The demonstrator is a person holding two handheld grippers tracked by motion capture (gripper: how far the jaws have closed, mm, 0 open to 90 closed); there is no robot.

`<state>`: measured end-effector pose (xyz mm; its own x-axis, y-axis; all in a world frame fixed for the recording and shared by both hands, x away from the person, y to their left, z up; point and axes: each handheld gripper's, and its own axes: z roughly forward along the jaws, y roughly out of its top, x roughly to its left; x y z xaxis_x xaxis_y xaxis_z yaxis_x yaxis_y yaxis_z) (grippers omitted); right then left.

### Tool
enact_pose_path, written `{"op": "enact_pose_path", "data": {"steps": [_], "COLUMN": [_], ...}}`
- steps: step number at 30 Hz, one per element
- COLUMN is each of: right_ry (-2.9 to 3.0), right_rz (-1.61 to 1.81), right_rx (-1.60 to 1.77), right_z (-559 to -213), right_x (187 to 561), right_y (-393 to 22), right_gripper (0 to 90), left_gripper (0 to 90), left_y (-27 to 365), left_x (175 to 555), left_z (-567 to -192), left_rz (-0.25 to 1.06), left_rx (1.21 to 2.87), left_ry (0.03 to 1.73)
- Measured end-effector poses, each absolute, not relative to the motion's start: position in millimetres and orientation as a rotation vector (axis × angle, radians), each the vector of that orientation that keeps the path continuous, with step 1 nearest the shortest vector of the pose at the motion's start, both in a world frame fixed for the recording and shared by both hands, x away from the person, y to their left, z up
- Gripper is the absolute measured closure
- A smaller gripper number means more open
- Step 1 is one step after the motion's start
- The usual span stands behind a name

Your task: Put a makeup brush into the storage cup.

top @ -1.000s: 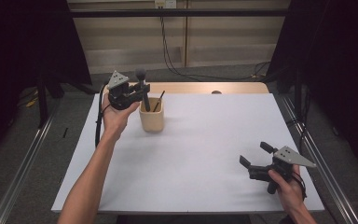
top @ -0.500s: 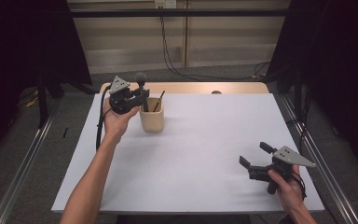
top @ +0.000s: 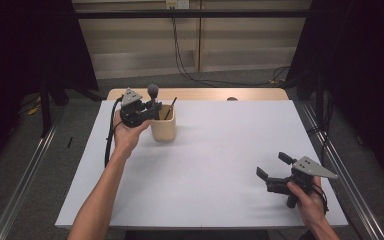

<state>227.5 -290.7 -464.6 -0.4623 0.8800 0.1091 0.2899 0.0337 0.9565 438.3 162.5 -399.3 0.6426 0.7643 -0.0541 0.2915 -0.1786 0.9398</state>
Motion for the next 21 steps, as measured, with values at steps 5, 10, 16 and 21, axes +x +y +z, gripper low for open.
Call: {"op": "enact_pose_path", "data": {"steps": [5,10,16,21], "right_ry": [1.787,1.789,1.789,1.787], "right_rz": [1.447,1.441,1.444,1.447], "right_rx": [1.184,1.185,1.183,1.182], "right_z": [-464.6,-464.9,-464.8,-464.5], "right_x": [227.5,227.8,227.6,227.5], "right_y": [-290.5,-290.8,-290.8,-290.9], "right_gripper": [0.0,0.0,0.0,0.0], "left_gripper": [70.5,70.3,59.2,42.8], "left_y": [163.2,164.0,164.8,165.4], "left_x": [437.8,437.5,438.2,436.2], "left_z": [-405.4,-407.6,-410.5,-411.2], "left_rz": [0.523,0.521,0.513,0.555], "left_rx": [1.752,1.755,1.757,1.74], "left_ry": [0.877,0.877,0.891,0.915]}}
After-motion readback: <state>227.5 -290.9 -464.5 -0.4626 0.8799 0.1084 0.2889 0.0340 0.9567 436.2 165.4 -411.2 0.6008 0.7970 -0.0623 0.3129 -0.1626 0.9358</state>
